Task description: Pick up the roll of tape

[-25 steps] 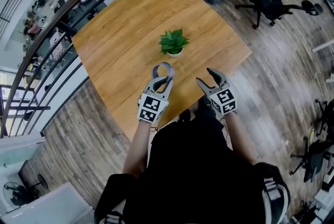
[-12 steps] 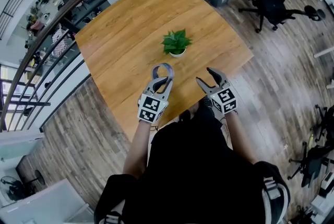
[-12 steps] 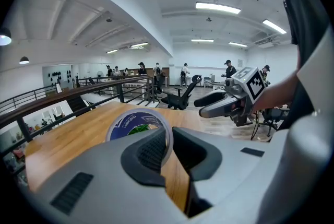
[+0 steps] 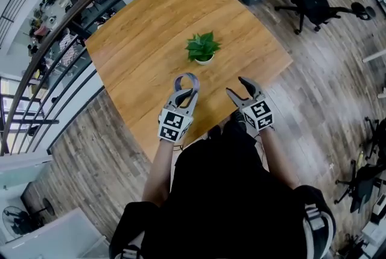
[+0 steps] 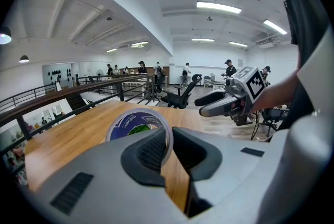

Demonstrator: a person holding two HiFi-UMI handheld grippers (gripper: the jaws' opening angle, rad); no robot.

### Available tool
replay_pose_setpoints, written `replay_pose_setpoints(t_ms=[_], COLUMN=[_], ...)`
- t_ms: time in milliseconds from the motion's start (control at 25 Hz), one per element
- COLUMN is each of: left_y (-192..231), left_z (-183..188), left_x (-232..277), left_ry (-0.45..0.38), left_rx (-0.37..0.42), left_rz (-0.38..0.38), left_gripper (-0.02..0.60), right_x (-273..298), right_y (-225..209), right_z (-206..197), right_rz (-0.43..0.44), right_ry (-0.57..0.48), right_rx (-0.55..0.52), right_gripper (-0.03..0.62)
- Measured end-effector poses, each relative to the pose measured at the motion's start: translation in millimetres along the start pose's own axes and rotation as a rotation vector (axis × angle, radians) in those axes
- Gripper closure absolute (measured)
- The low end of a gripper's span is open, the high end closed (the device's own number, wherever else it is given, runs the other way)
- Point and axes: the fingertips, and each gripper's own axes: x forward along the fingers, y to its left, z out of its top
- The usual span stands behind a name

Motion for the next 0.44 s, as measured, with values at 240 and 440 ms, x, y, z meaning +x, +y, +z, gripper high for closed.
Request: replay_pose_setpoints(t_ms=[240, 440], left_y=[-0.9, 0.4], left_z=[-1.1, -4.2], left_x=[1.0, -2.3], left_ry=[0.002, 0.002], left_rx=[0.000, -0.009], left_rz=[-0.003, 0.002], left_gripper=[0.525, 0.525], right_x=[-2.3, -1.2], right_y=[-0.5, 0.9], right_z=[-3.9, -4.5], right_rz=[-0.005, -0.003], right_ry=[0.011, 0.017], right_rx=[0.001, -0.002], right_gripper=[0.338, 0.339])
